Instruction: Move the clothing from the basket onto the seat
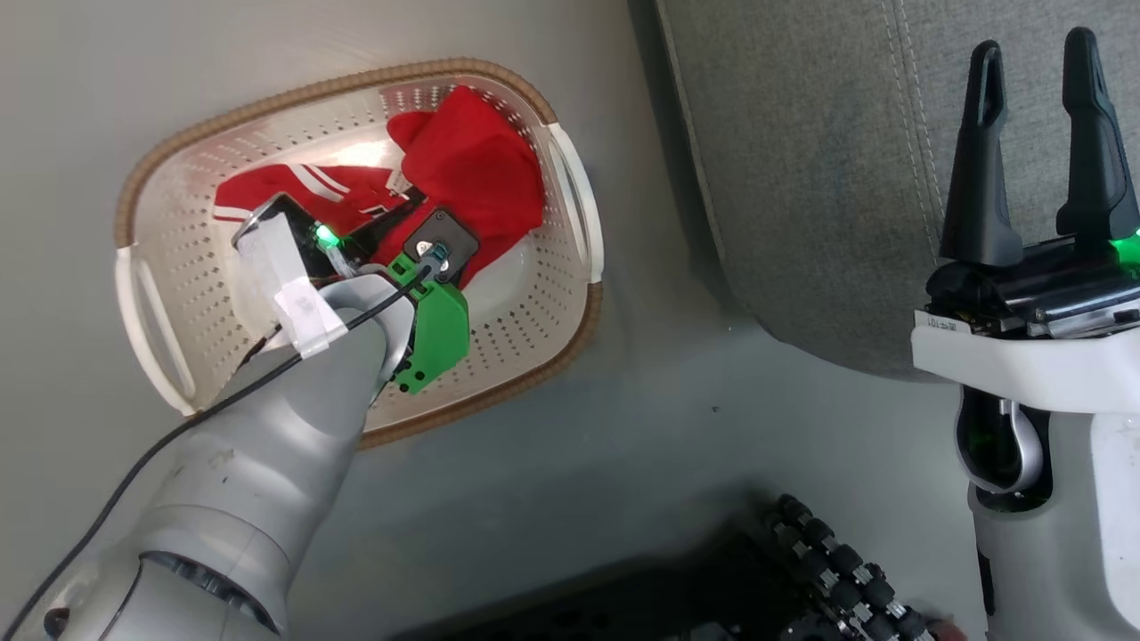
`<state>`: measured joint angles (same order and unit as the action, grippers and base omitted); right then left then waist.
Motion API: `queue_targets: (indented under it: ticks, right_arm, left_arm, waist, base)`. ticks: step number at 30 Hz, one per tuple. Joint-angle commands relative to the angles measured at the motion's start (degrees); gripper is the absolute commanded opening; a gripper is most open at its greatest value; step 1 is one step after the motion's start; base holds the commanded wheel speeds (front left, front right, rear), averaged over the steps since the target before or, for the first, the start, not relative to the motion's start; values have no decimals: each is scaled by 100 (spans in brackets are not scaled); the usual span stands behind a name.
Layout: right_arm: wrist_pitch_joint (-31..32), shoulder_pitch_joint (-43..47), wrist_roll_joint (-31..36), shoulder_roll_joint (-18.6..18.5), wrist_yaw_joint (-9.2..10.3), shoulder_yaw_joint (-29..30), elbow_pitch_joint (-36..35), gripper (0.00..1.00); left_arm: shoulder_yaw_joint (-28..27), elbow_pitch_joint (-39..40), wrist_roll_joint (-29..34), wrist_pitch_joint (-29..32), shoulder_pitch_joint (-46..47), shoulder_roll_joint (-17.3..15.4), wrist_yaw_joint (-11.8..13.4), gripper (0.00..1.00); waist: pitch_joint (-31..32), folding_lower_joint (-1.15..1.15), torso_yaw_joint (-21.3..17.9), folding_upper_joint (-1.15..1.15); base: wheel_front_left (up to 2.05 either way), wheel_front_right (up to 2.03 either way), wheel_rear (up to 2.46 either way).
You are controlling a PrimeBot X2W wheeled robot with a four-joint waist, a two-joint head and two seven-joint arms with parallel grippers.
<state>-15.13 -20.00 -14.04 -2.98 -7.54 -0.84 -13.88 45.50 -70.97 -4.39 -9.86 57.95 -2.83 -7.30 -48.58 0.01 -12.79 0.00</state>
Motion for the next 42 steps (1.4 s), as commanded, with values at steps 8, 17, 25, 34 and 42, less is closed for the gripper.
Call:
queue_targets:
  ticks: [8, 17, 25, 34, 42]
  right_arm:
    - [-3, -277, -218, 13, 10, -165, -221, 100]
    - [-3, -317, -415, 13, 10, -264, -324, 100]
    - [-3, -334, -341, 12, 10, -339, -343, 100]
    - [-3, -333, -145, 9, 10, -318, -246, 100]
    - [-3, -71, 35, 5, 10, -338, -108, 100]
  left_arm:
    - [342, -214, 360, 140, 472, -341, 353, 100]
    - [408, -273, 374, 515, 639, -508, 855, 100]
    - [270, -280, 132, 259, 666, -591, 990, 0]
    - [-97, -119, -419, -457, 220, -381, 1045, 0]
    - [-743, 1282, -974, -532, -814, -538, 1090, 0]
  waist:
    - [-972, -1, -606, 0]
    - [-1228, -1, -734, 0]
    - [-1209, -1, -739, 0]
    - [-530, -1, -390, 0]
    - [550, -1, -27, 0]
  base:
    - [0, 0, 0]
    - [0, 0, 0]
    - [0, 0, 0]
    - [0, 0, 0]
    - [0, 0, 0]
